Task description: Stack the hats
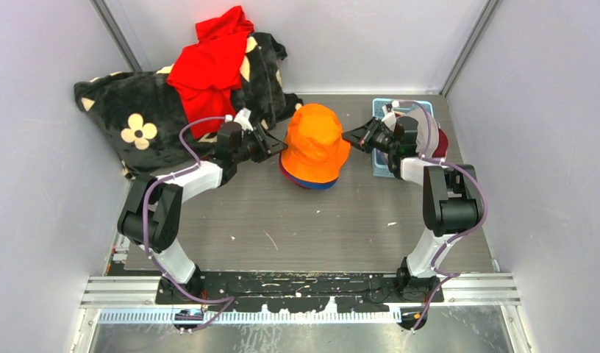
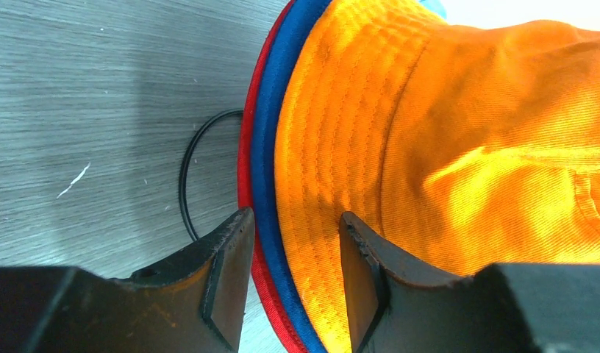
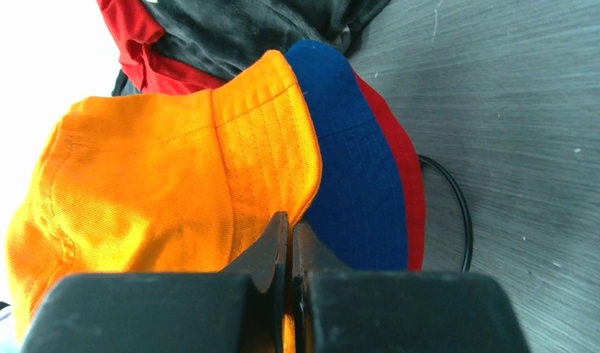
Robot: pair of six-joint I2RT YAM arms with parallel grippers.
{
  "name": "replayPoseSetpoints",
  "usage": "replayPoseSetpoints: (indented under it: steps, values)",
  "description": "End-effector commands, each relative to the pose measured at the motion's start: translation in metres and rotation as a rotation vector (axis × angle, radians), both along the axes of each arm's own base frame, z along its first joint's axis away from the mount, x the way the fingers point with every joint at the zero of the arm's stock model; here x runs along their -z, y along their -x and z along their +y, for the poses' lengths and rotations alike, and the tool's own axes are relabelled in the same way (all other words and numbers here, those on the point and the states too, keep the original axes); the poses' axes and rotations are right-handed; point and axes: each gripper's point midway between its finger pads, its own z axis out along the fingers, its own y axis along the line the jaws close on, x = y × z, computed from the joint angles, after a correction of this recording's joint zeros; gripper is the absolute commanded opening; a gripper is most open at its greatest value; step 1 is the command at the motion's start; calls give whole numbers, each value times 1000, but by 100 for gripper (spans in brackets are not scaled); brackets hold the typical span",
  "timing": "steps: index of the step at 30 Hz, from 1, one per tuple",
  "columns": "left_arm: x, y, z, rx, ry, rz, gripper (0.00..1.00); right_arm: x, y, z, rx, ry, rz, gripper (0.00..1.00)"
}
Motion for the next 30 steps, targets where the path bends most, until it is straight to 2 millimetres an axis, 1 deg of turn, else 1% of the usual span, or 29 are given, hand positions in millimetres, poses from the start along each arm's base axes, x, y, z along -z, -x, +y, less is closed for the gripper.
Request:
replayPoseSetpoints:
  steps: [1, 7, 14, 17, 19, 22, 24, 25, 26, 28, 29, 30]
  values:
    - [-22, -6, -17, 35, 35, -77, 47, 13, 14, 0, -10, 47, 16, 1]
    - [-18, -4, -19, 40, 35, -70, 47, 26, 22, 0, -15, 60, 45, 1]
    - [-13, -1, -17, 33, 24, -64, 47, 40, 27, 5, -28, 74, 74, 1]
    - [-13, 0, -16, 32, 19, -62, 47, 42, 27, 6, -30, 75, 79, 1]
    - [-13, 0, -13, 23, 6, -62, 47, 37, 26, 6, -29, 76, 67, 4]
    - [-14, 0, -3, -7, -56, -67, 47, 24, 20, 4, -19, 93, 44, 16]
    - [-17, -2, 12, -56, -127, -62, 47, 13, 14, 1, 1, 117, 25, 23]
    - [-14, -1, 21, -82, -174, -40, 47, 7, 11, -1, 18, 131, 12, 29]
    - [-15, -2, 32, -121, -216, -37, 47, -3, 8, -5, 38, 146, -7, 34]
    - [-22, -4, 50, -176, -282, -40, 47, -16, 0, -16, 97, 187, -33, 43]
    - [-29, -5, 59, -205, -305, -49, 47, -23, -4, -23, 128, 206, -44, 47]
    - [-34, -5, 67, -230, -325, -56, 48, -34, -8, -31, 159, 223, -65, 51]
